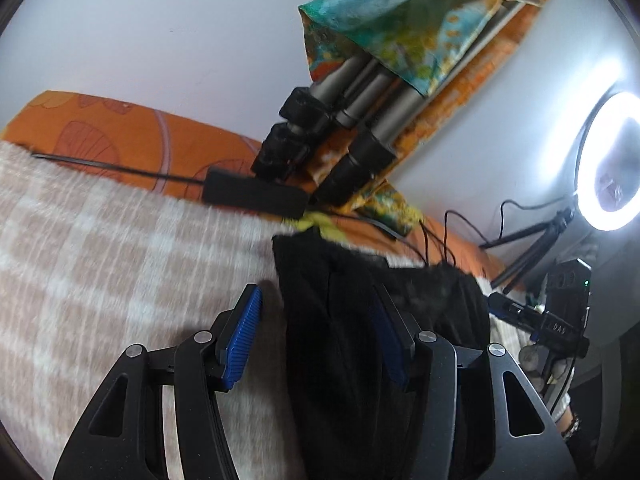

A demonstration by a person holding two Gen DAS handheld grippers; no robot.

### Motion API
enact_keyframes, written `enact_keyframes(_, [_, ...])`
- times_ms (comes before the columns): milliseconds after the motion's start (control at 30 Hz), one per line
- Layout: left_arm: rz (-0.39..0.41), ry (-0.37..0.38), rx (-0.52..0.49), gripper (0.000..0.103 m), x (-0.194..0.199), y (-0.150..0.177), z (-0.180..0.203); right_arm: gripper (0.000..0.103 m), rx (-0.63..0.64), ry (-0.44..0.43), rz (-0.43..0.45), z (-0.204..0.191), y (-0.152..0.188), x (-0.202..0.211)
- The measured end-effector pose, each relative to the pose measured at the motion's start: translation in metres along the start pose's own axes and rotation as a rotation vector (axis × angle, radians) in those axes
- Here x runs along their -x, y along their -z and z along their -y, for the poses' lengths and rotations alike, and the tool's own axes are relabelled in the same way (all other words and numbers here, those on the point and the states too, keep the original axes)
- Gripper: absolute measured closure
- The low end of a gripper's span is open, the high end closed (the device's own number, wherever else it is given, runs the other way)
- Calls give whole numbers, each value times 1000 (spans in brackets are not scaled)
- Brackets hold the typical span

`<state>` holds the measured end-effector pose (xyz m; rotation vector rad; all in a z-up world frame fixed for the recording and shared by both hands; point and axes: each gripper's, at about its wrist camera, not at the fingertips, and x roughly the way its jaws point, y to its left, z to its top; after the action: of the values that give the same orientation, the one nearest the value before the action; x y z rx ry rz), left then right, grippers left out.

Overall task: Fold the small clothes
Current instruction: 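Grasp the folded shirt near the collar with both tools, then lift the collar end with both tools and fold it over the hem end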

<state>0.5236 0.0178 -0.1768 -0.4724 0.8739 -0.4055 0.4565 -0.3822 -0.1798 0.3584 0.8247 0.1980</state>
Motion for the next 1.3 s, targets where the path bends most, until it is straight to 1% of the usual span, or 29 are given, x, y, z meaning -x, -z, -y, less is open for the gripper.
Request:
enact_keyframes(100, [0, 19, -19, 49, -5, -3, 2, 43, 32, -1, -20, -3, -7, -11])
enact_keyframes(133, [1, 19, -36, 52, -7, -3, 5, 44, 48, 2, -25, -5, -9, -13])
enact_keyframes(167, [-2, 17, -54, 52, -10, -3, 8, 47, 64, 2, -33, -8, -11, -16])
enact_keyframes(200, [-5, 14, -75, 54, -11, -2, 11, 52, 75, 2, -41, -10, -12, -19])
enact_keyframes(233, [-11, 3, -94, 72, -14, -1, 14, 54, 82, 5, -45, -11, -13, -22])
enact_keyframes(267, [-23, -7, -105, 88, -19, -3, 14, 64, 87, 8, -46, -11, -14, -23])
enact_keyframes(300, [-27, -22, -115, 92, -20, -2, 17, 81, 88, 9, -52, -11, -14, -26])
enact_keyframes(367, [-31, -27, -130, 98, -21, -1, 20, 95, 83, 34, -62, -11, -14, -29])
enact_keyframes(400, [-27, -28, -139, 98, -20, 0, 22, 99, 83, 36, -60, -10, -14, -28])
enact_keyframes(500, [-8, -17, -154, 99, -15, 2, 25, 101, 95, 37, -46, -14, -14, -23])
enact_keyframes(633, [18, 39, -108, 99, 2, 4, 25, 101, 108, 16, -9, -22, -16, -8])
enact_keyframes(667, [36, 45, -117, 99, 7, 5, 26, 102, 111, 12, 0, -25, -17, -3])
enact_keyframes(833, [61, 68, -166, 99, 35, 14, 45, 102, 146, -9, 40, -46, -14, 27])
enact_keyframes(933, [78, 70, -194, 99, 56, 23, 56, 102, 167, -26, 59, -61, -8, 49])
enact_keyframes(1100, [104, 74, -231, 99, 95, 45, 69, 102, 221, -36, 78, -94, 17, 88])
enact_keyframes(1300, [127, 85, -270, 99, 141, 88, 86, 102, 252, -38, 78, -124, 73, 130])
